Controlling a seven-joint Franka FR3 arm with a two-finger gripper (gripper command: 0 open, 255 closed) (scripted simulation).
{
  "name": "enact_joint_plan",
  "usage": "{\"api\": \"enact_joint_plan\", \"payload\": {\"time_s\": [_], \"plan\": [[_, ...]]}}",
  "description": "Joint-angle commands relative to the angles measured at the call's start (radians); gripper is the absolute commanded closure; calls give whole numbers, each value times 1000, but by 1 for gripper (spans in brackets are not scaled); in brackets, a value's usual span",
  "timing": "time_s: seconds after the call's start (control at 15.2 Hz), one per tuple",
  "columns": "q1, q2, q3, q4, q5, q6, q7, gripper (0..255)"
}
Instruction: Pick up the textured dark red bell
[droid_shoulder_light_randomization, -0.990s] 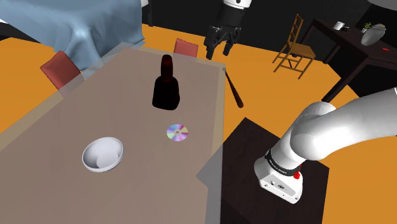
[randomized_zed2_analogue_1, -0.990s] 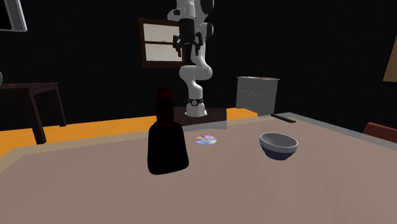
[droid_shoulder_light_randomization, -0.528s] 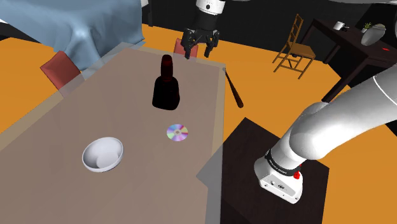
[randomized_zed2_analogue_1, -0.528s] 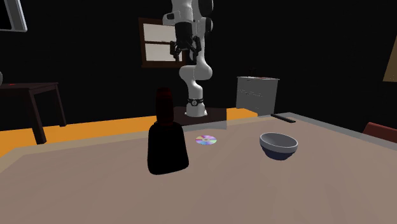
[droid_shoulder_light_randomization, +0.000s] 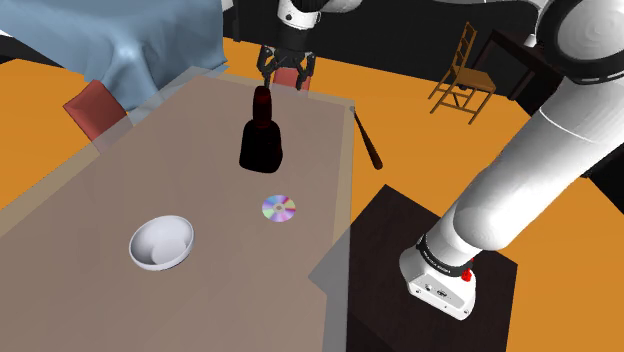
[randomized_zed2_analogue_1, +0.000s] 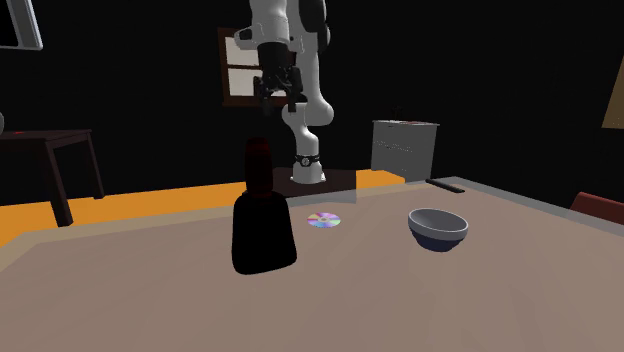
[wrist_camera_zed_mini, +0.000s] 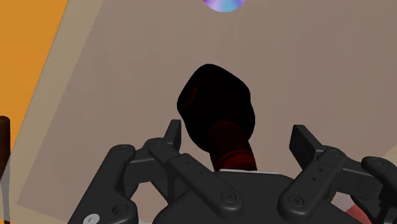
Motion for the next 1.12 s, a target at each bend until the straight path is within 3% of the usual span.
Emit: {"api": "enact_joint_plan", "payload": {"time_s": [0.0, 0.46, 1.06], "plan": [[-4, 73, -3, 70, -4, 7, 39, 0], [-10, 341, -29, 345, -10, 12, 156, 0], [-9, 362, -30, 274, -7, 105, 147, 0]]}}
